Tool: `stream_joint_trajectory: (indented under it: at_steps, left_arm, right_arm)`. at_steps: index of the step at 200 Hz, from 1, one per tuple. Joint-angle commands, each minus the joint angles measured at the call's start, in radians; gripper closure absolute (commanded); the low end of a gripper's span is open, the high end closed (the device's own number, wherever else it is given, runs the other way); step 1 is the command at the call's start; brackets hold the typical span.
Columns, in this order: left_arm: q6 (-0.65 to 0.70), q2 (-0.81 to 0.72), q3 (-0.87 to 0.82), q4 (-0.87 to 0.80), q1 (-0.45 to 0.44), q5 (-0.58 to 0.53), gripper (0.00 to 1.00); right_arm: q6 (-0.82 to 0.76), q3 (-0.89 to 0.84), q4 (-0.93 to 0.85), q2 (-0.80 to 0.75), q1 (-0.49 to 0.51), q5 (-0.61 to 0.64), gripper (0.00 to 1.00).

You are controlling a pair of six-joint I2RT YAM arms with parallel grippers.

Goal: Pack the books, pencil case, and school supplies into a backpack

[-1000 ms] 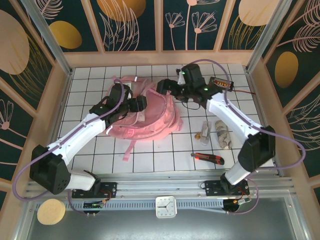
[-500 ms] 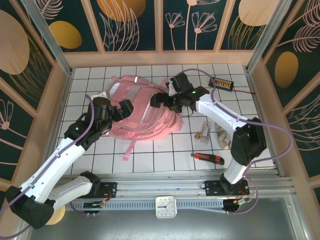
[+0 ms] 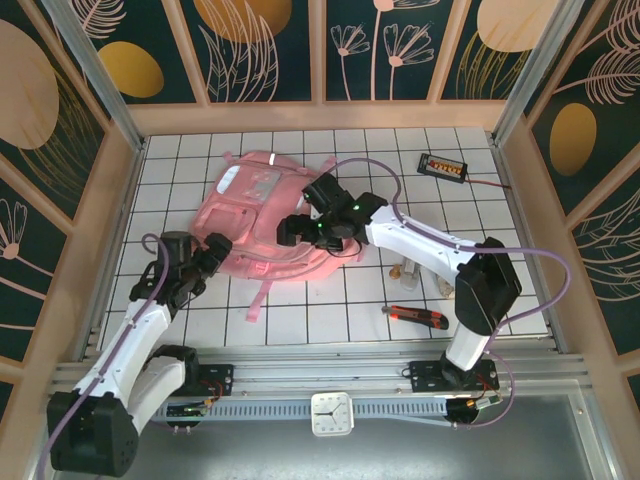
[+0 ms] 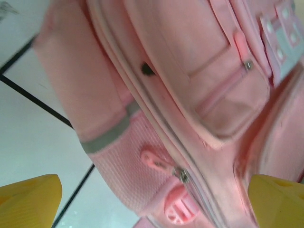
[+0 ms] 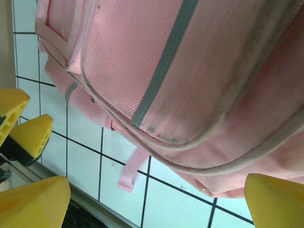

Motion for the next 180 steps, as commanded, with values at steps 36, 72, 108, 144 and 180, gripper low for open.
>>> stream_joint_trajectory:
  at_steps: [36,72,108,144,180]
  left_arm:
    - [-0.059,0.142,-0.098,0.315,0.169,0.169,0.01]
    - [-0.092,0.3,-0.097,0.539,0.172,0.198,0.05]
    - [-0.062,0.377,-0.093,0.582,0.172,0.251,0.3]
    - [-0.069,0.369,-0.155,0.615,0.171,0.312,0.68]
    - [-0.073,0.31,-0.149,0.572,0.159,0.359,0.75]
  right_arm:
    - [-0.069,0.066,-0.006,-0.032,0.064,0.159,0.01]
    - [0.038,-0.149,0.263,-0.194,0.056,0.176,0.01]
    - [0.087,-0.271,0.455,-0.224,0.046,0.1,0.02]
    - [0.026,-0.131,0.312,-0.099,0.099,0.171,0.09]
    - [0.063,0.096,0.082,0.083,0.154,0.229,0.24]
